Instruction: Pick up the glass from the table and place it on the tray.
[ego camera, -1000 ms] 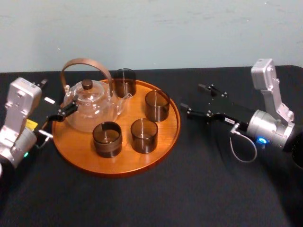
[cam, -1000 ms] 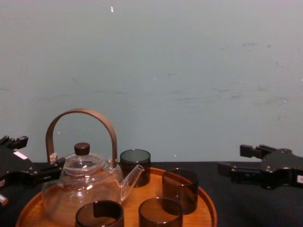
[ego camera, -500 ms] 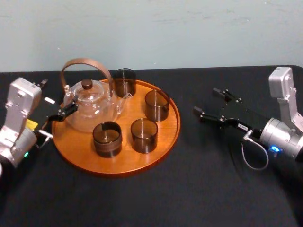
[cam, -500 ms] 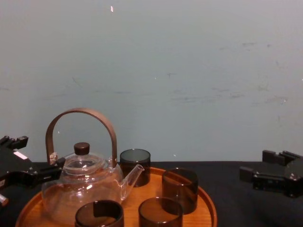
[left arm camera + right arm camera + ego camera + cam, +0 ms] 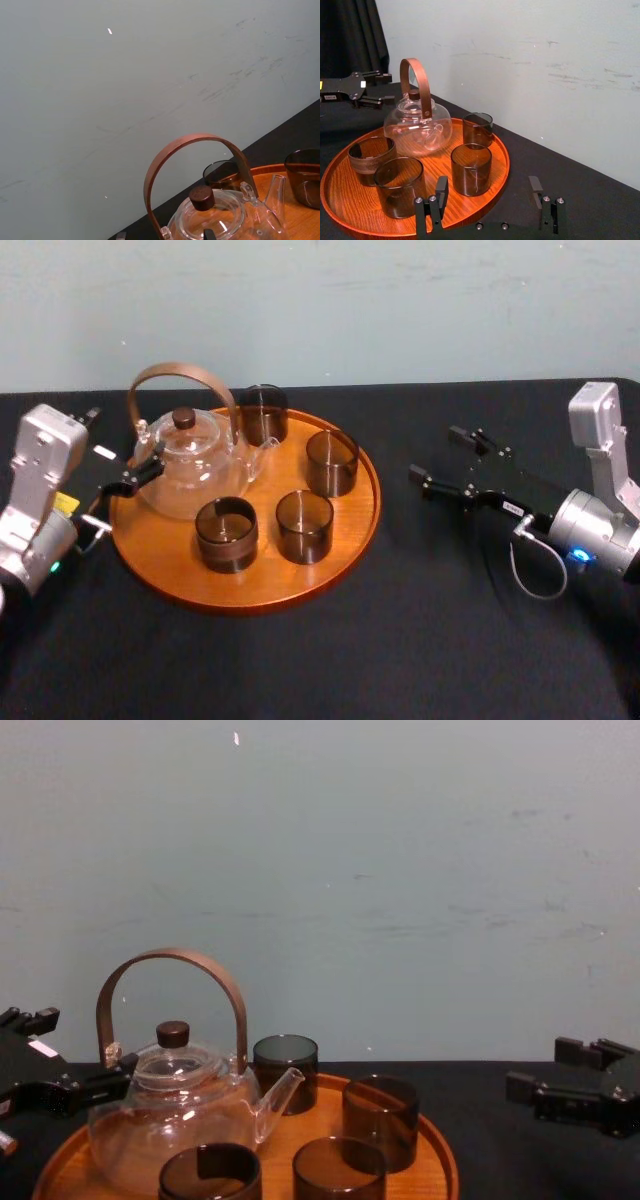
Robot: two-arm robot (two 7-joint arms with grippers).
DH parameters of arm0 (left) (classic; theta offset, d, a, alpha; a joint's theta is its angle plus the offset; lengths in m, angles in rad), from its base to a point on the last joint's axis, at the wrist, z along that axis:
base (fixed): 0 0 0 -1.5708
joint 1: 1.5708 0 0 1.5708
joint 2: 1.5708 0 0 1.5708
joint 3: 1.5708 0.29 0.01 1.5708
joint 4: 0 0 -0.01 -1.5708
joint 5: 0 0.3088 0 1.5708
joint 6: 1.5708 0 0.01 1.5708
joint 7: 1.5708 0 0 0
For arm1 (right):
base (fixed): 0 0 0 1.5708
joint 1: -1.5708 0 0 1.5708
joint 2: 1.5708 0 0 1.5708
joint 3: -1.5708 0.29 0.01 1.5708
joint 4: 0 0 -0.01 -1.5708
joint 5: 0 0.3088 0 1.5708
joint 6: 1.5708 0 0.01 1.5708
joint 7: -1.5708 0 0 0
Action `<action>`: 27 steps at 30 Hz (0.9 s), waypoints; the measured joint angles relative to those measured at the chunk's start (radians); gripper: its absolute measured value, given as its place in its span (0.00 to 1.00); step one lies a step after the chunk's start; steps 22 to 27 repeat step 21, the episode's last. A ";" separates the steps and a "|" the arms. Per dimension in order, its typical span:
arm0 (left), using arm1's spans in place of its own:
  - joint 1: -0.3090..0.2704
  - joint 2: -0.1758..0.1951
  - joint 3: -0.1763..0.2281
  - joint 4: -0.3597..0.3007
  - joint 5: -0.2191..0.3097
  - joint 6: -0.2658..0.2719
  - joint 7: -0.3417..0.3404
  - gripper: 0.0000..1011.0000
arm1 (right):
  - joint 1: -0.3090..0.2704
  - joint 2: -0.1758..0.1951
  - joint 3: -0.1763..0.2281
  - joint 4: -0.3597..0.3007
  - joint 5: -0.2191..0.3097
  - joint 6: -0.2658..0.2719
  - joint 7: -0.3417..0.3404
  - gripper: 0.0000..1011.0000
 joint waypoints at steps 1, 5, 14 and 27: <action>0.000 0.000 0.000 0.000 0.000 0.000 0.000 0.99 | 0.000 0.000 0.000 0.000 0.000 0.000 0.000 0.99; 0.000 0.000 0.000 0.000 0.000 0.000 0.000 0.99 | 0.001 0.000 -0.001 0.001 0.000 0.000 0.001 0.99; 0.000 0.000 0.000 0.000 0.000 0.000 0.000 0.99 | 0.002 -0.001 -0.002 0.001 -0.001 0.001 0.001 0.99; 0.000 0.000 0.000 0.000 0.000 0.000 0.000 0.99 | 0.002 -0.001 -0.002 0.002 -0.001 0.001 0.002 0.99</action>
